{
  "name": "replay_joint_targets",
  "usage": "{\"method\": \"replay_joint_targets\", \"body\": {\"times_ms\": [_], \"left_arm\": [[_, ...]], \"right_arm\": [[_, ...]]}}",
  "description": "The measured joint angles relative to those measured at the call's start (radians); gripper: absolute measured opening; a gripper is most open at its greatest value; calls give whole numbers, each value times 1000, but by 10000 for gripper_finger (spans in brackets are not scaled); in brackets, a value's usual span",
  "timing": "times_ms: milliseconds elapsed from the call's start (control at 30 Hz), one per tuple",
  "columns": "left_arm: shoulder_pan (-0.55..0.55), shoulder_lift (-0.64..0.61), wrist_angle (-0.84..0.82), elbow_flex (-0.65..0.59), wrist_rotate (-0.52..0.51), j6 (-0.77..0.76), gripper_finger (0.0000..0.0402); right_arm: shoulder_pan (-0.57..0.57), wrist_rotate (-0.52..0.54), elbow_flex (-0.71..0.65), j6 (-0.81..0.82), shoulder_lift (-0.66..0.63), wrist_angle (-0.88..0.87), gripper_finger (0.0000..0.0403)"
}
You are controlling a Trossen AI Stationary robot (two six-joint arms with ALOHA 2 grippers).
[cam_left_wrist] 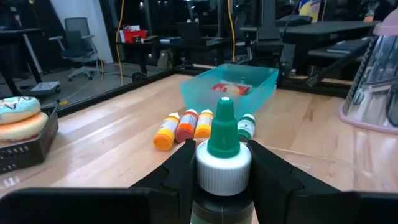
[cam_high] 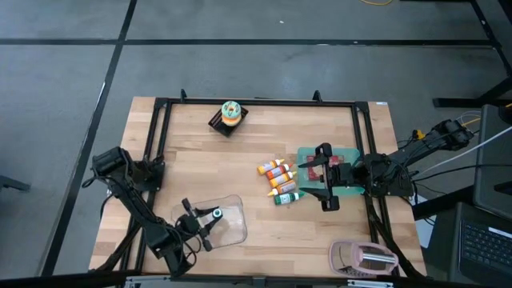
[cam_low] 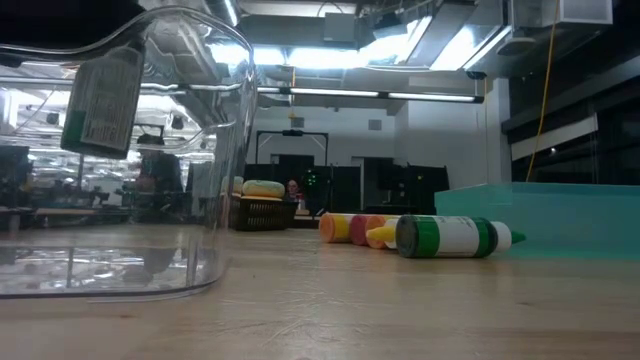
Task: Pick & Place Food Item
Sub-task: Adjust the green food coloring bottle in the transparent bin
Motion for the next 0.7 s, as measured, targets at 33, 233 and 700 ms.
{"method": "replay_joint_targets", "body": {"times_ms": [33,233,700], "left_arm": [[-4,0,1,0,-6,-1,110],[-12,0,-1,0,-6,-1,110],[-12,0,-1,0,23,-1,135]], "right_arm": [[0,0,0,2,0,0,295],[0,0,0,18,0,-6,295],[0,-1,0,9,0,-4,295]]}}
